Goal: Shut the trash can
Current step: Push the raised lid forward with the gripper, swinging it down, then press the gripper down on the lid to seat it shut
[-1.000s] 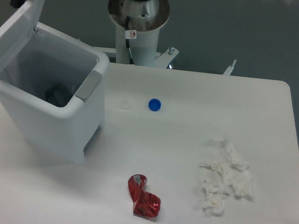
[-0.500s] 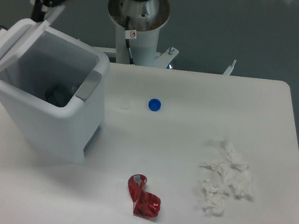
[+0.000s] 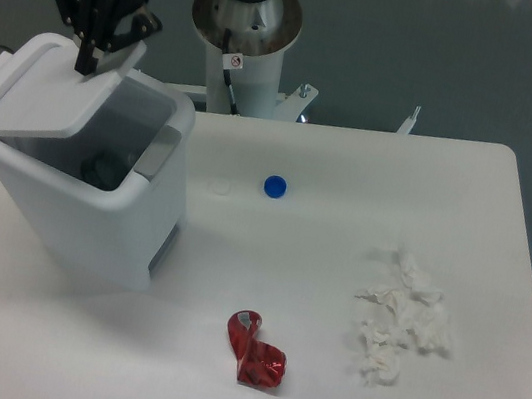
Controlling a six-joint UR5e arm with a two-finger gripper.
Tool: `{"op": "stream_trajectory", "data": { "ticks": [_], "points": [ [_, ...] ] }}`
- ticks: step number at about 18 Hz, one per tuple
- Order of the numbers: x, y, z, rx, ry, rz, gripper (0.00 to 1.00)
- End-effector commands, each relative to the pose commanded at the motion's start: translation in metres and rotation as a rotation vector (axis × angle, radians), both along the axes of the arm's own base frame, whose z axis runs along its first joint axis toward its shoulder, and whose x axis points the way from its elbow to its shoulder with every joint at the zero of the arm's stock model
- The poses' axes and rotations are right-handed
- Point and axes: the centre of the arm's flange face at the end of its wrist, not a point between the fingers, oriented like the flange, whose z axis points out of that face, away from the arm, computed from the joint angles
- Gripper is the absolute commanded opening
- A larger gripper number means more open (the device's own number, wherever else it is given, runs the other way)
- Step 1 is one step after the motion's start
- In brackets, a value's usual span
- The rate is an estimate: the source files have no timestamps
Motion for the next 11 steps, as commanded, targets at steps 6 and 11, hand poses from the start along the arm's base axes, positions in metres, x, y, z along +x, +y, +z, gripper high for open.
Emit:
{"op": "stream_trajectory", "data": {
  "ticks": [6, 11],
  "points": [
    [-0.025, 0.005, -0.024, -0.060, 0.001, 0.040, 0.00],
    [-0.045, 0.005, -0.034, -0.079, -0.002, 0.062, 0.00]
  ]
}}
